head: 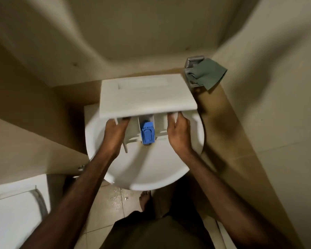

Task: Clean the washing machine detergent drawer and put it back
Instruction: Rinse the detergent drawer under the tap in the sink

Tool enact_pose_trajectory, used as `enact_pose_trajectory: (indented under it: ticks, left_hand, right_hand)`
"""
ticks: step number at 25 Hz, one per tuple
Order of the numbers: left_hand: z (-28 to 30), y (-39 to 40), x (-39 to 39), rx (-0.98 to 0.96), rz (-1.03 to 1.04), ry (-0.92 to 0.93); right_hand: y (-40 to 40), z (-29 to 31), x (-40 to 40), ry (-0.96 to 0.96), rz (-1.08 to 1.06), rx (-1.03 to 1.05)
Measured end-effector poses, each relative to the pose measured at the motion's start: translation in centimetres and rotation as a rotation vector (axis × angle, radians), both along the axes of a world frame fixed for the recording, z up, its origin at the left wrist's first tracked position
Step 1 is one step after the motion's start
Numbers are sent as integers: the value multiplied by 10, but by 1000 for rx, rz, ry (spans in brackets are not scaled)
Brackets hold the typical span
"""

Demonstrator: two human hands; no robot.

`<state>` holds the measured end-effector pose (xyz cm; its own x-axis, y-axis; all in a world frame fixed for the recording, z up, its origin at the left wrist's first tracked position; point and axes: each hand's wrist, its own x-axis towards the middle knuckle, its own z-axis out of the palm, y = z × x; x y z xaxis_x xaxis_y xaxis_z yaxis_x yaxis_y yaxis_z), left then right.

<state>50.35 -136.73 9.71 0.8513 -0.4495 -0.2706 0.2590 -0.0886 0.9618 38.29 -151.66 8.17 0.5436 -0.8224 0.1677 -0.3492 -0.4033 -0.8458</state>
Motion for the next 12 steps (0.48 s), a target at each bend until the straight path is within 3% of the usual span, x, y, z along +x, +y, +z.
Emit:
enact_pose_trajectory:
  ticks: [12]
  left_hand:
    - [-8, 4, -4, -42, -30, -16]
  right_hand:
    - [3, -8, -10, -41, -11, 27]
